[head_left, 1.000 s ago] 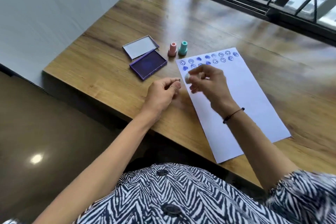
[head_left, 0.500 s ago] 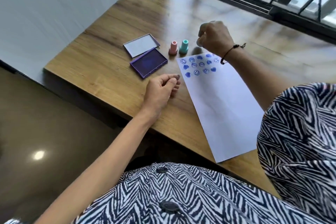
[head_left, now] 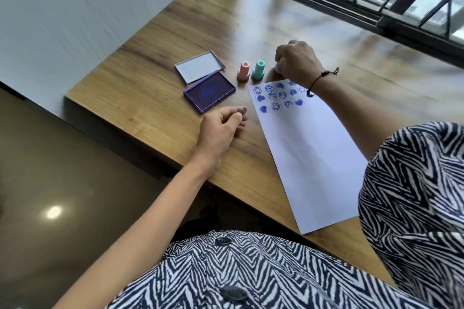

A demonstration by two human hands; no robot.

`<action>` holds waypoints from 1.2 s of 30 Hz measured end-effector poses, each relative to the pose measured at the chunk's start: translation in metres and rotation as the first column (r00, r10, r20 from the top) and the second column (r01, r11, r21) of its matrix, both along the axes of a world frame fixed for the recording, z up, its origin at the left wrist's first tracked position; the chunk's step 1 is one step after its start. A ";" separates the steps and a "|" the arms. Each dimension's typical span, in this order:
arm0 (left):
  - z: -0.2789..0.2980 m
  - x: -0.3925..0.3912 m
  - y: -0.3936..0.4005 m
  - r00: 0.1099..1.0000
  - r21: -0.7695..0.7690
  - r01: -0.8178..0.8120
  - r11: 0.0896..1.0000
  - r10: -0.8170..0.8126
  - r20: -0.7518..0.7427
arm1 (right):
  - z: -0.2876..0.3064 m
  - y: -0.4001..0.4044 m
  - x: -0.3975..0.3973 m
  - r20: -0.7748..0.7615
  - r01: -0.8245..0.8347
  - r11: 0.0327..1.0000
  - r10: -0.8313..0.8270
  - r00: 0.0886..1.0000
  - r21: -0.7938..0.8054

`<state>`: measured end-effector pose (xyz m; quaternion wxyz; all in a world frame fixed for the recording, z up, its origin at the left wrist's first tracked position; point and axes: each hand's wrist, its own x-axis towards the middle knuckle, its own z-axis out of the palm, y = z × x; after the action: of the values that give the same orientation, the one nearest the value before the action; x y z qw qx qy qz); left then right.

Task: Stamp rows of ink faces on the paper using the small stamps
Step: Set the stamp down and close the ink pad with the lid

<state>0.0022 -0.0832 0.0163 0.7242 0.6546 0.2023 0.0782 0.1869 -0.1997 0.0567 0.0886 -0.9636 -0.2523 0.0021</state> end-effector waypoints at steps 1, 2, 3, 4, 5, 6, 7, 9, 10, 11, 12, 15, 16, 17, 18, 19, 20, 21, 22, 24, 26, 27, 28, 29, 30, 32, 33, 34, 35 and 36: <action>0.001 0.000 0.001 1.000 0.021 -0.002 1.000 0.002 0.006 | 0.004 0.000 0.001 -0.022 -0.007 1.000 0.006 1.000 -0.018; 0.002 -0.001 0.004 1.000 0.048 -0.008 0.999 0.008 0.012 | 0.009 0.000 0.002 -0.039 -0.007 0.999 0.005 0.999 -0.033; 0.003 -0.002 0.007 1.000 0.082 -0.018 0.997 0.016 0.018 | 0.015 0.001 0.004 -0.040 0.002 0.999 -0.003 0.999 -0.036; 0.003 -0.004 0.011 0.999 0.127 -0.033 0.991 0.031 0.022 | 0.021 0.004 0.005 -0.026 0.017 1.000 -0.017 1.000 -0.023; 0.003 -0.005 0.016 0.999 0.191 -0.053 0.980 0.049 0.023 | 0.029 0.007 0.005 0.001 0.034 0.999 -0.034 0.999 0.003; 0.003 -0.007 0.020 0.997 0.276 -0.075 0.958 0.071 0.027 | 0.036 0.013 0.004 0.039 0.043 0.999 -0.044 0.998 0.031; 0.003 -0.009 0.024 0.995 0.365 -0.102 0.925 0.094 0.040 | 0.042 0.020 0.003 0.080 0.039 0.998 -0.043 0.996 0.051; 0.003 -0.012 0.032 0.986 0.482 -0.165 0.860 0.138 0.091 | 0.053 0.040 -0.001 0.145 0.003 0.997 -0.014 0.989 0.073; 0.003 -0.013 0.035 0.981 0.509 -0.193 0.839 0.158 0.112 | 0.057 0.052 -0.004 0.156 -0.027 0.996 0.013 0.988 0.089; 0.004 -0.013 0.038 0.977 0.523 -0.214 0.825 0.177 0.122 | 0.059 0.065 -0.008 0.138 -0.062 0.992 0.046 0.989 0.108; 0.005 -0.013 0.041 0.973 0.528 -0.231 0.818 0.193 0.125 | 0.059 0.079 -0.013 0.096 -0.097 0.987 0.085 0.992 0.126; 0.006 -0.014 0.049 0.967 0.521 -0.252 0.816 0.226 0.113 | 0.050 0.122 -0.026 -0.065 -0.181 0.976 0.190 0.980 0.119; 0.007 -0.014 0.050 0.966 0.516 -0.255 0.818 0.235 0.105 | 0.042 0.135 -0.029 -0.101 -0.204 0.976 0.211 0.972 0.081; 0.008 -0.014 0.051 0.965 0.510 -0.260 0.820 0.245 0.098 | 0.033 0.147 -0.030 -0.129 -0.217 0.976 0.219 0.967 0.031; 0.009 -0.014 0.052 0.964 0.505 -0.262 0.822 0.249 0.093 | 0.024 0.157 -0.032 -0.157 -0.217 0.976 0.211 0.965 -0.018; 0.010 -0.015 0.052 0.965 0.502 -0.258 0.825 0.248 0.088 | 0.015 0.164 -0.034 -0.185 -0.211 0.976 0.197 0.963 -0.060; 0.011 -0.015 0.052 0.966 0.499 -0.253 0.829 0.245 0.083 | 0.007 0.169 -0.036 -0.216 -0.198 0.976 0.175 0.961 -0.094; 0.012 -0.016 0.051 0.967 0.497 -0.248 0.832 0.241 0.080 | -0.001 0.172 -0.036 -0.241 -0.186 0.975 0.153 0.958 -0.121; 0.013 -0.017 0.052 0.968 0.496 -0.247 0.832 0.240 0.079 | -0.007 0.175 -0.036 -0.259 -0.180 0.973 0.139 0.956 -0.143; 0.014 -0.019 0.054 0.968 0.494 -0.244 0.834 0.239 0.075 | -0.014 0.179 -0.036 -0.276 -0.175 0.970 0.125 0.953 -0.166; 0.014 -0.019 0.056 0.968 0.475 -0.245 0.845 0.243 0.066 | -0.015 0.181 -0.034 -0.261 -0.154 0.974 0.107 0.959 -0.167; 0.014 -0.019 0.057 0.966 0.456 -0.252 0.853 0.253 0.061 | -0.013 0.181 -0.034 -0.241 -0.139 0.978 0.099 0.965 -0.156; 0.015 -0.019 0.058 0.962 0.431 -0.266 0.862 0.268 0.057 | -0.009 0.179 -0.035 -0.232 -0.127 0.983 0.095 0.968 -0.129; 0.016 -0.019 0.060 0.957 0.408 -0.282 0.868 0.285 0.056 | -0.004 0.176 -0.036 -0.250 -0.116 0.991 0.096 0.964 -0.064; 0.017 -0.018 0.062 0.951 0.394 -0.301 0.868 0.303 0.058 | 0.003 0.172 -0.038 -0.304 -0.087 0.995 0.098 0.948 0.047; 0.018 -0.016 0.068 0.944 0.414 -0.321 0.852 0.325 0.062 | 0.015 0.163 -0.045 -0.432 0.023 0.943 0.131 0.892 0.333; 0.019 -0.014 0.070 0.942 0.421 -0.324 0.847 0.329 0.064 | 0.019 0.157 -0.050 -0.464 0.067 0.886 0.175 0.868 0.459; 0.021 -0.012 0.072 0.942 0.413 -0.326 0.851 0.328 0.067 | 0.022 0.151 -0.056 -0.476 0.105 0.824 0.213 0.853 0.557; 0.023 -0.009 0.073 0.943 0.375 -0.326 0.868 0.325 0.068 | 0.024 0.143 -0.062 -0.473 0.137 0.766 0.235 0.849 0.628; 0.027 -0.007 0.074 0.946 0.290 -0.323 0.901 0.318 0.067 | 0.025 0.137 -0.069 -0.459 0.164 0.715 0.241 0.855 0.680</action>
<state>-0.0049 -0.0094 0.0429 0.5966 0.7130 0.2864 0.2316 0.1175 -0.0627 0.0813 0.5096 -0.8144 -0.2215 0.1673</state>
